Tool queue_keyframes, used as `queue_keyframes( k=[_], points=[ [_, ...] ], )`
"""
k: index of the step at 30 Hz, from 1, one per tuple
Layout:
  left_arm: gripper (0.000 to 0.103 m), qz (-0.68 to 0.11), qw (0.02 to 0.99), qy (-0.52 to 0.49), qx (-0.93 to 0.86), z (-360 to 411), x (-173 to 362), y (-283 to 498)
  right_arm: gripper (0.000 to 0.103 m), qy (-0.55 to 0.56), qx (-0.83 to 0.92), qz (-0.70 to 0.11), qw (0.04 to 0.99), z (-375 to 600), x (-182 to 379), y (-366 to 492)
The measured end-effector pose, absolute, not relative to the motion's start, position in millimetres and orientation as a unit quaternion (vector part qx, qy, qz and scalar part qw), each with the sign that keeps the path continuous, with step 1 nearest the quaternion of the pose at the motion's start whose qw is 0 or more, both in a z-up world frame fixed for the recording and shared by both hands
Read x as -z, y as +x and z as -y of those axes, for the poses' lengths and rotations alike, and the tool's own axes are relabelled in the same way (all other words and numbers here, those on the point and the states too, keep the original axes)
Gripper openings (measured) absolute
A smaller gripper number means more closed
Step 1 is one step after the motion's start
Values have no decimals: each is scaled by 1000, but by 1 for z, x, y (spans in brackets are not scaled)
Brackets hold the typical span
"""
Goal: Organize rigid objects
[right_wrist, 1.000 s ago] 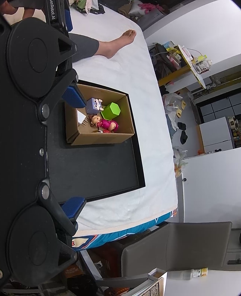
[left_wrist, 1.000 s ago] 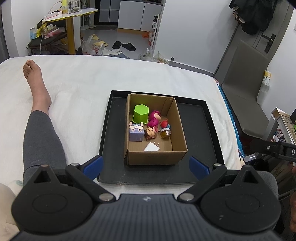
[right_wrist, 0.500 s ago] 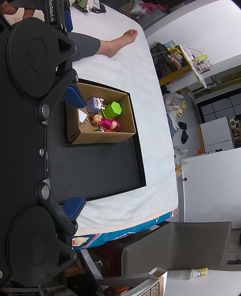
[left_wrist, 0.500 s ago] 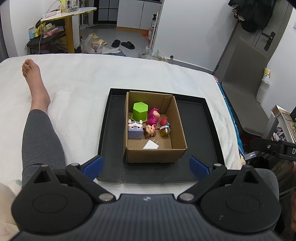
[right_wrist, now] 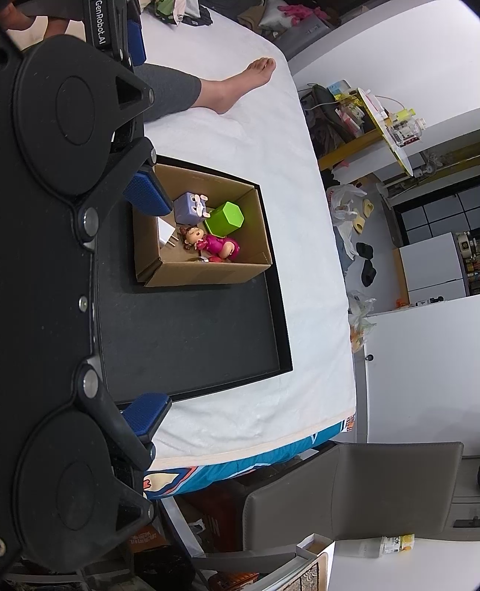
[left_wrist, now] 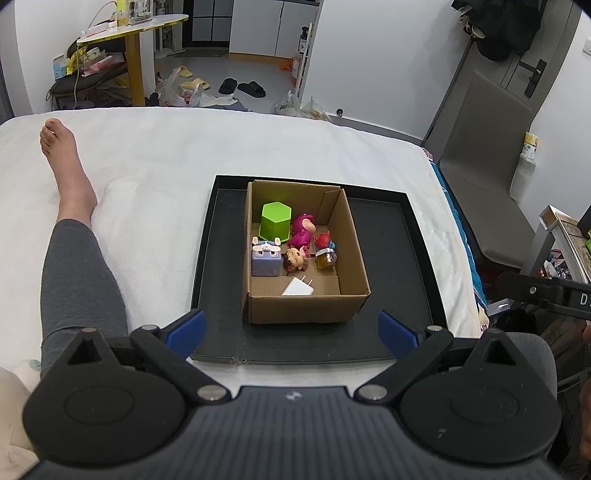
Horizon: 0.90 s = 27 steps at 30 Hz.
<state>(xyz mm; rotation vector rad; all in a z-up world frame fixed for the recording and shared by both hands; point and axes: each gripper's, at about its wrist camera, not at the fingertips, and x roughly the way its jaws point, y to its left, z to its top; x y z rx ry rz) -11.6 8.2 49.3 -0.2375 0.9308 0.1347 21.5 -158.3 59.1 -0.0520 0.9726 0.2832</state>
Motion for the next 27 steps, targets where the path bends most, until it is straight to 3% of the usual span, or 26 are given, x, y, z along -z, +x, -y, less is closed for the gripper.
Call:
queue_keyframes(
  k=[27],
  points=[
    [99,-447,886,-111,-59,-8,-43,9,103,-29,-135,-479,867,157,-47,32]
  ],
)
